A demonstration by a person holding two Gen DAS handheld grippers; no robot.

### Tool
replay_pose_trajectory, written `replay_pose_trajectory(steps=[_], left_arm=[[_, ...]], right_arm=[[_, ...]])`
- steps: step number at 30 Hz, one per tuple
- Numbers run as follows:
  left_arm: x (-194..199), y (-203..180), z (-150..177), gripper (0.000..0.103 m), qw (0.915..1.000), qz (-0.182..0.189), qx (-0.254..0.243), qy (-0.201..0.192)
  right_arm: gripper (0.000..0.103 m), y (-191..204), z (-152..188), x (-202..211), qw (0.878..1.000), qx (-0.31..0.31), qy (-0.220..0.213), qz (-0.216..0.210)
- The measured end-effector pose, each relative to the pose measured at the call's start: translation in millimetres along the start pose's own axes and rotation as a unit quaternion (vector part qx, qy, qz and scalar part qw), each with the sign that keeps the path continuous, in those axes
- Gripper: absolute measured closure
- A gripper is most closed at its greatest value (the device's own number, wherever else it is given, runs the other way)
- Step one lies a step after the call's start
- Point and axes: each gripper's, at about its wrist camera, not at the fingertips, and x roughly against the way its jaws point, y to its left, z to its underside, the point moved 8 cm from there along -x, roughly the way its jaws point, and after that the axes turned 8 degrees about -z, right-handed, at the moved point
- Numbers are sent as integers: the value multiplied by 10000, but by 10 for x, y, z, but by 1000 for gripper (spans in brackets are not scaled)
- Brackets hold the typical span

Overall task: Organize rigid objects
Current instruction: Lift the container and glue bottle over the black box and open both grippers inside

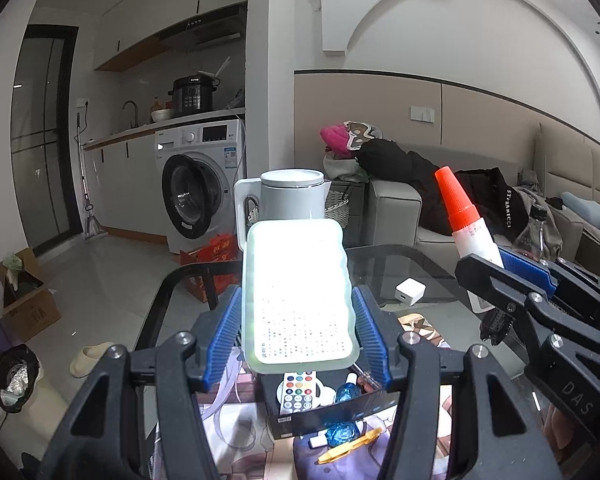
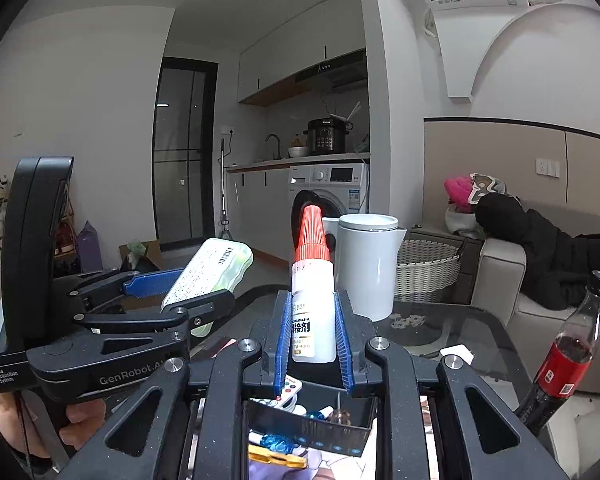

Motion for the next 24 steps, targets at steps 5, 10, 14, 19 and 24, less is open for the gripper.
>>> replay_pose_trajectory(steps=[5, 10, 14, 19, 24], left_arm=[[-216, 31, -112, 48, 9995, 88, 307, 2], [-427, 98, -104, 48, 9985, 9, 535, 84], [-550, 124, -55, 48, 9981, -40, 587, 191], [-675, 104, 48, 48, 9971, 67, 546, 532], [-747, 31, 121, 48, 9957, 157, 450, 792]], right_arm=[[83, -140, -48, -247, 9997, -179, 29, 188], [83, -264, -96, -485, 9989, -332, 58, 338], [83, -315, -39, -611, 9985, -370, 175, 373], [83, -380, 23, -730, 9981, -404, 330, 336], [83, -445, 80, -812, 9969, -458, 555, 325]])
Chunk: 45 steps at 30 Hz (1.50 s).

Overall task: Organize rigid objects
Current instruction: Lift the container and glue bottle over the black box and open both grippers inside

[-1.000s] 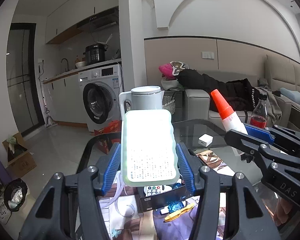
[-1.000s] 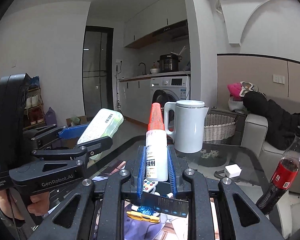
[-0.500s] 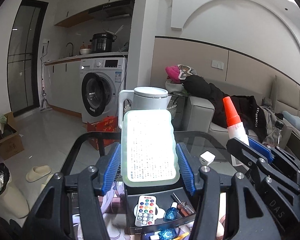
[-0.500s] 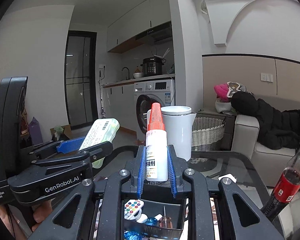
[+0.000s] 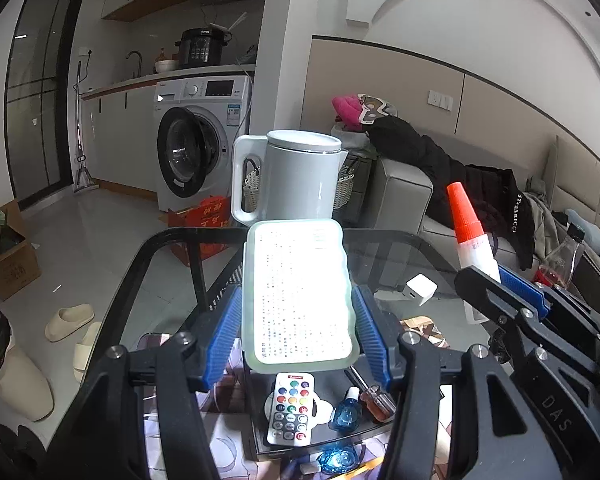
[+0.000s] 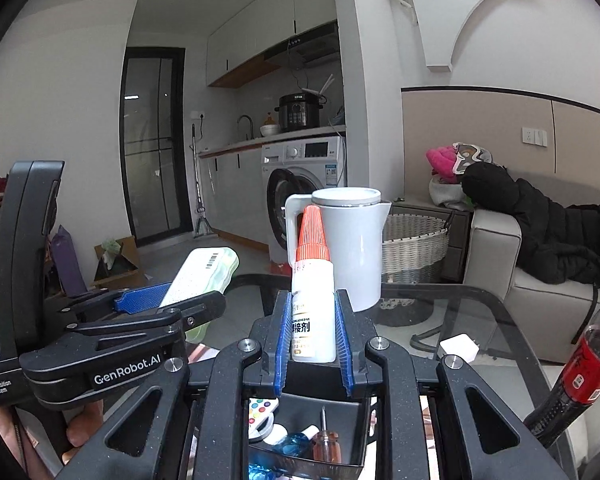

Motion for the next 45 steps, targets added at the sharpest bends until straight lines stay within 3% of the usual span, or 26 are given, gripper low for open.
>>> replay_pose_trajectory(steps=[5, 9, 14, 21, 25, 33, 37, 45], left_arm=[[-161, -84, 159, 48, 9986, 86, -133, 506], [-277, -106, 305, 48, 9958, -72, -322, 856], [-439, -113, 510, 48, 9893, -148, -405, 1395], [-532, -156, 675, 48, 9814, -215, -561, 1822], [-583, -123, 698, 48, 9788, -346, -631, 1917], [-573, -100, 680, 47, 9793, -273, -597, 1913], [-542, -78, 653, 34, 9816, -237, -541, 1817], [-325, -99, 588, 29, 9857, -127, -550, 1589]], right_arm=[[83, -109, 247, -304, 9966, -204, 786, -102], [83, -161, 451, -476, 9917, -320, 1237, -129], [83, -212, 767, -684, 9800, -494, 1925, -110], [83, -303, 1121, -826, 9625, -745, 2603, -145], [83, -304, 1224, -855, 9570, -780, 2786, -204], [83, -292, 1259, -845, 9535, -786, 2895, -275], [82, -285, 1236, -808, 9552, -766, 2845, -267], [82, -274, 1123, -653, 9625, -719, 2596, -316]])
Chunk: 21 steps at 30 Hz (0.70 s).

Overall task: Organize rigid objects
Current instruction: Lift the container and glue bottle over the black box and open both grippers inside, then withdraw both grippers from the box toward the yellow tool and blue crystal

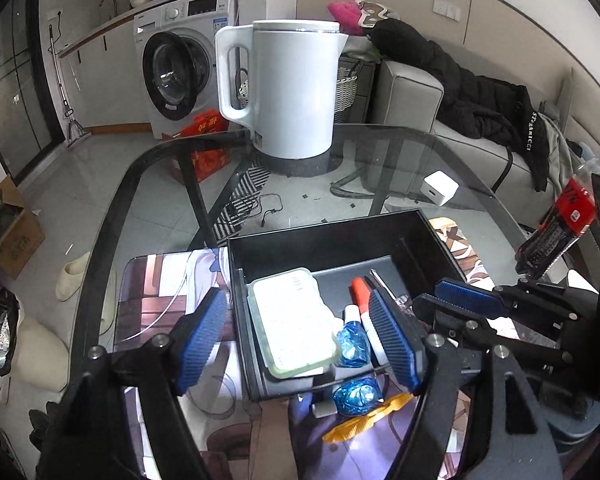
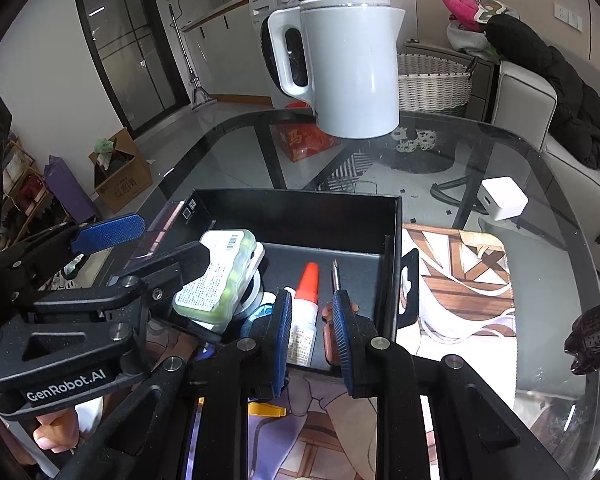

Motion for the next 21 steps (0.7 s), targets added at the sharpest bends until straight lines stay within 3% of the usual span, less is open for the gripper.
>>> replay_pose_trajectory(steps=[11, 21], left_arm=[[300, 6, 130, 26, 9998, 8, -168, -91], [440, 0, 358, 26, 9993, 82, -345, 144]], right_arm=[[77, 60, 69, 405, 9994, 180, -228, -164], [76, 210, 266, 478, 9977, 552, 102, -373]])
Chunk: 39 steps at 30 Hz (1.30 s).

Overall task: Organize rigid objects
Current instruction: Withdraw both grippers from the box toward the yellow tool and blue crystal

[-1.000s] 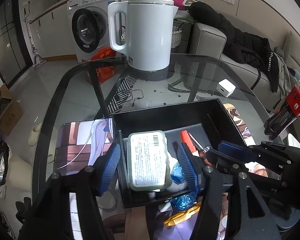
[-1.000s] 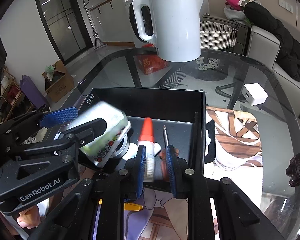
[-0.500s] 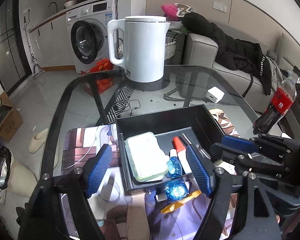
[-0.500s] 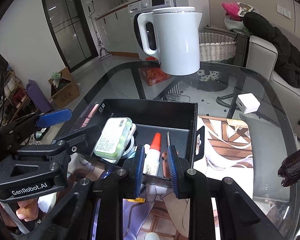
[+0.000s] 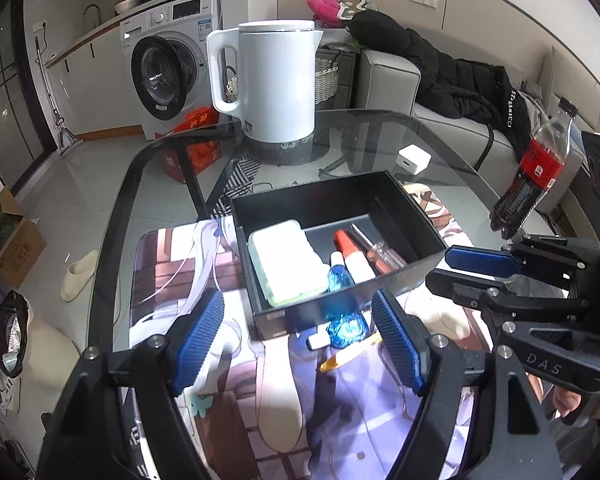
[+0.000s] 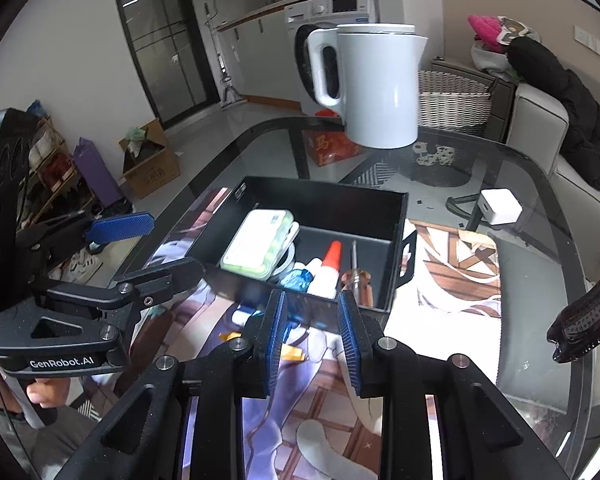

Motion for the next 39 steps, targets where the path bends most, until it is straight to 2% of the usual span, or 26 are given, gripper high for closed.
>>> replay_pose_trajectory(steps=[8, 18, 24, 27, 30, 31, 33, 35, 38, 39], left_arm=[[-46, 3, 230, 26, 9996, -58, -154, 243], [-280, 21, 538, 26, 9954, -39, -375, 877], [-366, 140, 634, 26, 9939, -117, -401, 1022], [-384, 213, 635, 26, 9940, -104, -320, 1043], [-397, 215, 628, 26, 9940, -34, -273, 1057], [-399, 196, 623, 26, 9939, -19, -297, 1059], [-411, 138, 629, 26, 9933, 32, -340, 1099], [-435, 85, 654, 26, 9923, 91, -265, 1207], [-469, -33, 696, 26, 9894, 336, -217, 1397], [-475, -53, 703, 26, 9891, 310, -240, 1419]], right_arm=[[76, 140, 180, -102, 9990, 177, 361, -181], [76, 185, 312, -480, 9956, 374, 850, -152], [76, 273, 338, -736, 9929, 575, 1034, -129], [74, 310, 379, -739, 9907, 446, 1238, -347], [74, 446, 586, -751, 9781, 339, 1766, -1044], [74, 472, 624, -741, 9765, 364, 1812, -1109], [74, 422, 555, -686, 9835, 405, 1582, -779], [74, 392, 499, -635, 9866, 393, 1427, -688], [74, 238, 481, -645, 9884, 304, 1411, -481], [74, 191, 493, -677, 9883, 295, 1442, -396]])
